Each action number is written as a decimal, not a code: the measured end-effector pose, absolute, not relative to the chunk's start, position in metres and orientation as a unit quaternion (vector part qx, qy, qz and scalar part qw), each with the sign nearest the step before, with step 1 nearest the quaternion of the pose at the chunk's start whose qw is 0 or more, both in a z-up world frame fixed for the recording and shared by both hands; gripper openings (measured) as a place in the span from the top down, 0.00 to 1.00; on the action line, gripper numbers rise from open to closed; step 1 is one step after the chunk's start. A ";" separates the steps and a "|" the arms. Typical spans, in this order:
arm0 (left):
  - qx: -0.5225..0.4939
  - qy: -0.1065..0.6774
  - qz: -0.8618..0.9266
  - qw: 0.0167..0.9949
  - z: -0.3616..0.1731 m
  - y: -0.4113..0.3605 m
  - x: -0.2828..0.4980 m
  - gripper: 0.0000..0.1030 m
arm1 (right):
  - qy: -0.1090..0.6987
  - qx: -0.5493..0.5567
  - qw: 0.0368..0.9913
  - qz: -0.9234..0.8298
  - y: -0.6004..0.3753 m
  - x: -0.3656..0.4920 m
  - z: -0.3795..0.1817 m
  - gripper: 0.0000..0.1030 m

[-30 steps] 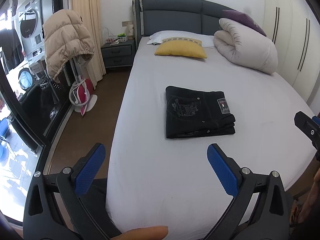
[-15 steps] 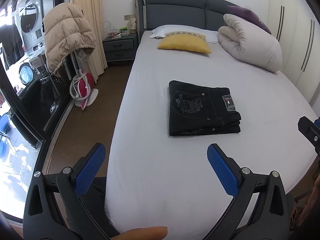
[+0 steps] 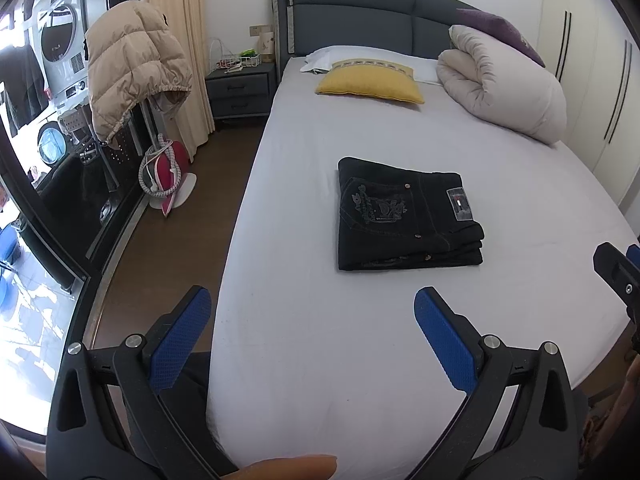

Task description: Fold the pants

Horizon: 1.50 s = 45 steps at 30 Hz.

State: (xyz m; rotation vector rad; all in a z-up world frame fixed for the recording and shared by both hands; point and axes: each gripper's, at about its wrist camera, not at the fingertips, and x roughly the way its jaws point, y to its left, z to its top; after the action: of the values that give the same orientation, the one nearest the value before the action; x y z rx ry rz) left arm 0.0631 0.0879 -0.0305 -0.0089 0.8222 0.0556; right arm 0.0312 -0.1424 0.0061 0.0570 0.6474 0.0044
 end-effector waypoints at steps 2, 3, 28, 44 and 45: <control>-0.005 0.399 0.027 0.916 -0.032 0.087 0.062 0.00 | 0.318 0.028 0.948 0.003 -0.142 0.031 0.006 0.00; -0.004 0.399 0.027 0.916 -0.033 0.087 0.062 0.00 | 0.319 0.028 0.947 0.003 -0.142 0.031 0.006 0.00; -0.003 0.404 0.026 0.914 -0.039 0.083 0.061 0.00 | 0.327 0.028 0.945 0.007 -0.141 0.032 -0.001 0.00; -0.002 0.412 0.019 0.911 -0.043 0.085 0.068 0.00 | 0.332 0.028 0.943 0.007 -0.140 0.031 -0.003 0.00; -0.002 0.412 0.019 0.911 -0.044 0.085 0.068 0.00 | 0.332 0.028 0.943 0.007 -0.140 0.031 -0.004 0.00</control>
State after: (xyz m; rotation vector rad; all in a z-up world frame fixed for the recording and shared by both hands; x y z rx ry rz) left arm 0.0678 0.0852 -0.0436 -0.0034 0.8497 0.0390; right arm 0.0307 -0.1400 -0.0036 0.0568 0.6774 0.0152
